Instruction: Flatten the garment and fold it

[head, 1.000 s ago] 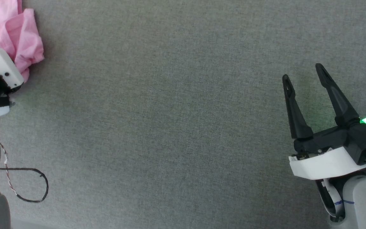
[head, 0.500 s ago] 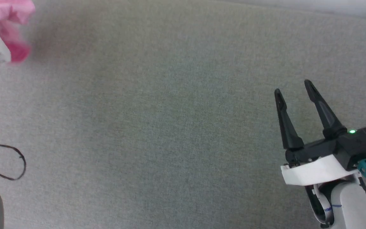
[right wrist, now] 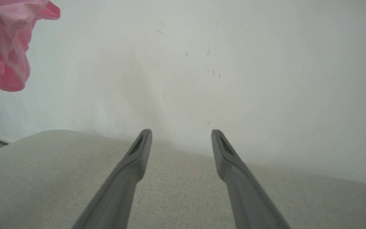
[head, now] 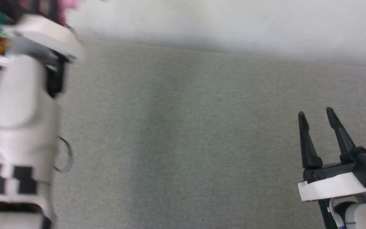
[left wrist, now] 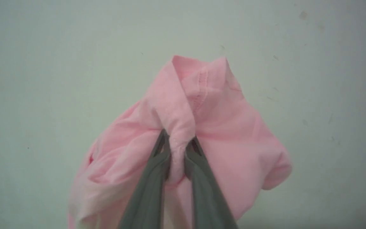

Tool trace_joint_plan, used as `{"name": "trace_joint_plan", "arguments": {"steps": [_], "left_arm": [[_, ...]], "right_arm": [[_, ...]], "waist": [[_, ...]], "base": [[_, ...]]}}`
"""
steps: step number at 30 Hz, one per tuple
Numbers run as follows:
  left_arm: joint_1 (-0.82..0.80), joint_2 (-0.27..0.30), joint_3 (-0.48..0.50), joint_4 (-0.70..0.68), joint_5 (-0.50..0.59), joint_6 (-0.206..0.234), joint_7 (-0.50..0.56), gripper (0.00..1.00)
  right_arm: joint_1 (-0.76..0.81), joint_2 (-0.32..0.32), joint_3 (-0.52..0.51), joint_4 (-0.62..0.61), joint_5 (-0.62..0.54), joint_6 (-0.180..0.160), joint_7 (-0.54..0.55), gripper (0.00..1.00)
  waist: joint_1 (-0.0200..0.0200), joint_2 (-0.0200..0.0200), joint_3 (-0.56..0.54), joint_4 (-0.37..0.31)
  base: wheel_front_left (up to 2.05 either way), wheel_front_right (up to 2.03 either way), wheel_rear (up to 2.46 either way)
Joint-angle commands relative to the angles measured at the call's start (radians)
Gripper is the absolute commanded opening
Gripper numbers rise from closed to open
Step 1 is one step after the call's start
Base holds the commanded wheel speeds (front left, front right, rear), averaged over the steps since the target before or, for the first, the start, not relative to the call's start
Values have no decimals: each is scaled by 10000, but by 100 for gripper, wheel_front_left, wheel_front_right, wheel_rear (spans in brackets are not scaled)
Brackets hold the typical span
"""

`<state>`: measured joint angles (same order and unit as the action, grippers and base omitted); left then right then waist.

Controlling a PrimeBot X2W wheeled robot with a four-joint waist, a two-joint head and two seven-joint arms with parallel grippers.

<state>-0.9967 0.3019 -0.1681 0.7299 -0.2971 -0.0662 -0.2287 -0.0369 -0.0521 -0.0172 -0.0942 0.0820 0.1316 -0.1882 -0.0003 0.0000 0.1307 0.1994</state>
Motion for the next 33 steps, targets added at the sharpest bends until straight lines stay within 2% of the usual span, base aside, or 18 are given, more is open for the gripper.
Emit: {"name": "trace_joint_plan", "arguments": {"steps": [1,6,9,15,22,23,24,25,29,33], "left_arm": [[503,-378,-202,-264,-90,-111,70,0],[2377,-1507,-845,-1668,-568,-288,487,0],[3712,-1892,-1099,-2442,-830,-215,648,0],[6558,-2277,-1831,-3309,-1109,196,802,0],[9133,-2393,-2293,-3821,-987,887,-16,0],[9368,-2402,-2337,-3876,-974,929,-85,13],[9552,-2413,-2332,-3967,-994,975,-152,47],[9676,-2419,-2354,-4049,-923,1038,-203,100],[9875,-2448,-2334,-4730,-706,1071,-314,100],[9846,-2469,-1949,-6195,-223,883,-326,100]], "right_arm": [[162,16,-64,3,71,-9,-49,100],[467,17,-75,46,198,-9,47,100],[649,17,30,62,256,-9,125,100],[1025,17,169,187,355,-9,235,100],[1404,18,413,335,406,-9,318,100],[1453,18,427,335,405,-9,329,100],[1490,18,439,333,405,-9,334,100],[1523,18,443,333,408,-9,339,100],[1616,18,472,320,399,-9,379,100],[1623,18,485,201,353,-9,426,100]], "waist": [[3,0,-601,-777],[3,0,-894,-1606],[3,0,-1040,-2083],[3,0,-1190,-2643],[3,0,-1393,-2936],[3,0,-1415,-2943],[3,0,-1430,-2945],[3,0,-1456,-2932],[3,0,-1549,-2827],[3,0,-1488,-2674]], "base": [[0,0,0],[0,0,0],[0,0,0],[0,0,0],[0,0,0],[0,0,0],[0,0,0],[0,0,0],[0,0,0],[0,0,0]]}}
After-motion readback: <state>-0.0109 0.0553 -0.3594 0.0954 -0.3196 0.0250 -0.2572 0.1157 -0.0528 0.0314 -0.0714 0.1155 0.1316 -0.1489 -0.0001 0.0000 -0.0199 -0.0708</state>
